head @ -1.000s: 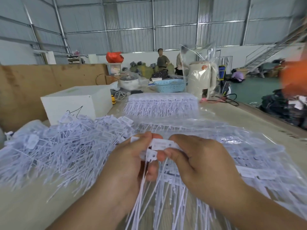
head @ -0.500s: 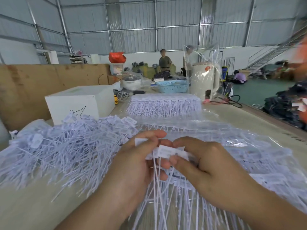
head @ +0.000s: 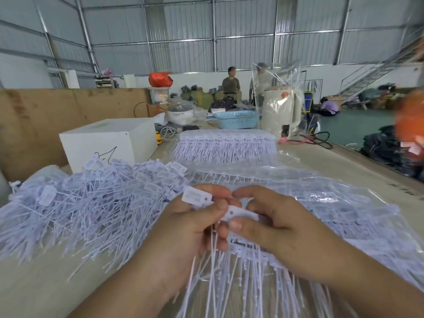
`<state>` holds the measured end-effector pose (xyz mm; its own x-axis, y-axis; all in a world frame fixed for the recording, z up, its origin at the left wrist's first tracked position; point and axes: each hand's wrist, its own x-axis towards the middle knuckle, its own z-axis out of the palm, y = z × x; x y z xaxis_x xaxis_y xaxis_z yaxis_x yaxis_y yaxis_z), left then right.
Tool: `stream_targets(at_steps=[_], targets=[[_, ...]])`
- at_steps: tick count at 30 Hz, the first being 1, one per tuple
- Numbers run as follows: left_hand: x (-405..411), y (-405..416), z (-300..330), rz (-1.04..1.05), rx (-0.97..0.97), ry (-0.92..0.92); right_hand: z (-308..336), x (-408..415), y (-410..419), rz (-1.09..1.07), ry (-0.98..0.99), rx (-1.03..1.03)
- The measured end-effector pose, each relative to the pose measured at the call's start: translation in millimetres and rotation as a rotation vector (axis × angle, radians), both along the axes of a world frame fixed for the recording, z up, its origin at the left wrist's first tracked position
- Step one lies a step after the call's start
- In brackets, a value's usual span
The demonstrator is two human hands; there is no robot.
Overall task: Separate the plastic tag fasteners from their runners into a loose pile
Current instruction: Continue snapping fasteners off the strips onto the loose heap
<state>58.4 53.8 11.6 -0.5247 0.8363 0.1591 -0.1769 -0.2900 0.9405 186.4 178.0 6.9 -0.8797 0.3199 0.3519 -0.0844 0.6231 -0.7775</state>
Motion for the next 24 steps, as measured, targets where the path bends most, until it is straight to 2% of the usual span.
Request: stream_targets(at_steps=[4,9,14,19,22,24], targets=[[-2,-2,3,0.04,-0.018,0.019,1,4,7,-0.024,-0.138,0.101],[2,-5,2,0.011,-0.104,0.083,2,5,4,-0.041,-0.142,0.136],[3,-1,1,0.128,-0.102,0.183,1,2,-3,-0.176,-0.164,0.236],[2,6,-5,0.205,-0.13,-0.017,3,-5,-13,-0.327,-0.156,0.372],[-9,10,-7,0.18,-0.173,-0.146,1,-5,-18,-0.41,-0.051,0.452],[-25,7,-5,0.204,-0.185,-0.244,5,-1,-15,-0.49,0.068,0.43]])
